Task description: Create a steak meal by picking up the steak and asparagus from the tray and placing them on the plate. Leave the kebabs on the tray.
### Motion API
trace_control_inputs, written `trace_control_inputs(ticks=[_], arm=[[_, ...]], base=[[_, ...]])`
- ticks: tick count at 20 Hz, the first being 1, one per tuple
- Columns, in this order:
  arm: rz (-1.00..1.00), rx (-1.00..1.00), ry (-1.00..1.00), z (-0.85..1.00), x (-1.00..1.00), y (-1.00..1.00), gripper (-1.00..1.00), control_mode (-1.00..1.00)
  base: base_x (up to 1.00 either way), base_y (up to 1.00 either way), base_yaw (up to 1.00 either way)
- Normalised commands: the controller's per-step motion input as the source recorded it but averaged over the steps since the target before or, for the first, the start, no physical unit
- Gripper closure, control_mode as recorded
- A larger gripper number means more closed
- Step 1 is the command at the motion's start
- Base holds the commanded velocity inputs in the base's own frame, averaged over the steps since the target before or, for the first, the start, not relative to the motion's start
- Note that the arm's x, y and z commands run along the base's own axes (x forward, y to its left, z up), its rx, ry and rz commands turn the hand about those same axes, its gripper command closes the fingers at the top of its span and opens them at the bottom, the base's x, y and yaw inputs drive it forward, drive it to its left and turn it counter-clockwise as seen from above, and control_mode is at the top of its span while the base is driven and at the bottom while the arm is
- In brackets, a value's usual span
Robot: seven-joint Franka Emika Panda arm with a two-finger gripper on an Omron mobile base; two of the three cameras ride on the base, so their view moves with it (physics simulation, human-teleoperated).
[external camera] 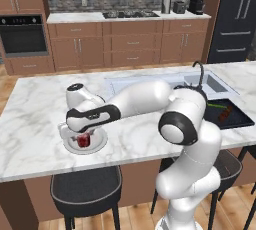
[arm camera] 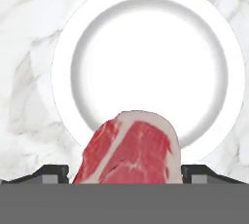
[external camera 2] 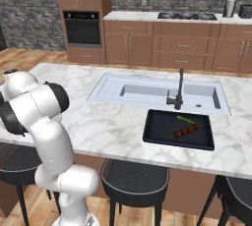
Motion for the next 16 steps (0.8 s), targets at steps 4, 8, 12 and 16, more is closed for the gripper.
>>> trace_control_inputs(ticks=[4,8,12,16], arm=[[0.0,0.0,0.0,-0.08,0.39,0.04,1.0,-1.0],[0.0,0.0,0.0,-0.1,0.38,0.0,1.0,-1.0],[0.0,0.0,0.0,-0.3,0.17,0.06,1.0,-1.0],[0.0,0.0,0.0,-0.36,0.07,0.11,1.0,-1.0]], base=[[0.0,0.0,0.0],[0.0,0.0,0.0],[0.0,0.0,0.0],[0.0,0.0,0.0]])
